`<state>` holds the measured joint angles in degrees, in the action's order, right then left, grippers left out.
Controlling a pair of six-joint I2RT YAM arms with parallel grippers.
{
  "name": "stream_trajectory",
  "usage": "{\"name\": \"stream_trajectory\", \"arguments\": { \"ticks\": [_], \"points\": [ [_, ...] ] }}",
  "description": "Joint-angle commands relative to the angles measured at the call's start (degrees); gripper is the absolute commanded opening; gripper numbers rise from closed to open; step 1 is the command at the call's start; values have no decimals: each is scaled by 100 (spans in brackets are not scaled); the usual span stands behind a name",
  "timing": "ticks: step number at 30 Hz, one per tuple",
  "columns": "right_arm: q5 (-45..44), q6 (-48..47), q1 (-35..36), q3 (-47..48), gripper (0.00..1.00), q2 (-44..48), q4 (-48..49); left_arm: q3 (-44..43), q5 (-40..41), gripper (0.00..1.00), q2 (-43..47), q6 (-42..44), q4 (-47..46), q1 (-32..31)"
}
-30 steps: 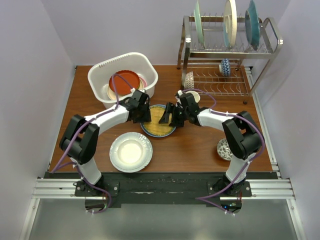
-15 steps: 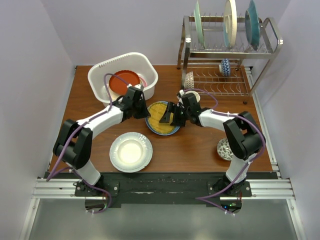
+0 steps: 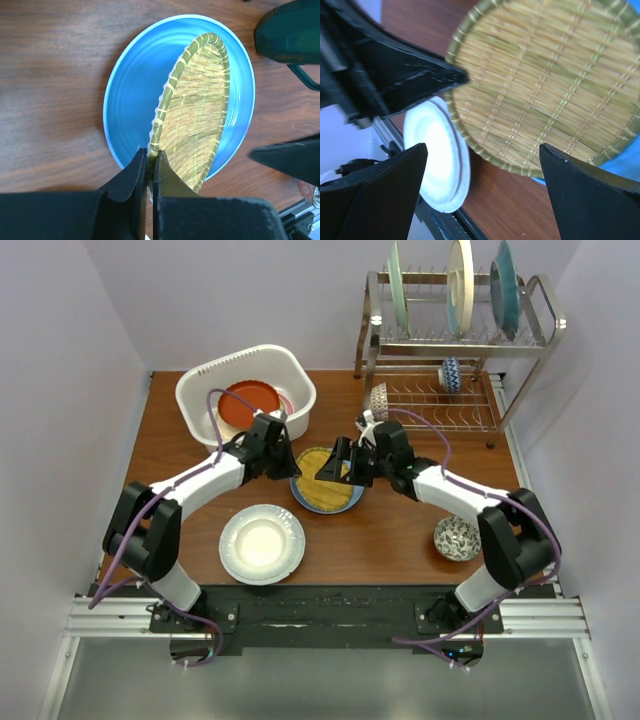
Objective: Place the plates into the plastic bin on the countertop
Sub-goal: Pick up the plate at the center of the board.
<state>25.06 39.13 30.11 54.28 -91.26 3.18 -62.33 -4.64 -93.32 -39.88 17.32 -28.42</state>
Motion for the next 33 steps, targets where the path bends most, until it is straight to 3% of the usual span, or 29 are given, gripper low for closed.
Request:
{"name": "stream_trajectory", "arguments": {
  "ticks": [1, 11, 22, 33],
  "points": [
    [61, -143, 13, 74, 98, 556, -177, -341, 86, 0, 366, 59, 350, -32],
    [96, -310, 21, -418, 99, 1400, -520, -649, 78, 0, 806, 50, 614, -32],
    [87, -380, 21, -1876, 99, 2402, -634, -1053, 174, 0, 1219, 112, 1045, -32],
    [104, -398, 13, -2220, 99, 2324, -599, -1905, 175, 0, 1307, 305, 1642, 310]
  ]
}}
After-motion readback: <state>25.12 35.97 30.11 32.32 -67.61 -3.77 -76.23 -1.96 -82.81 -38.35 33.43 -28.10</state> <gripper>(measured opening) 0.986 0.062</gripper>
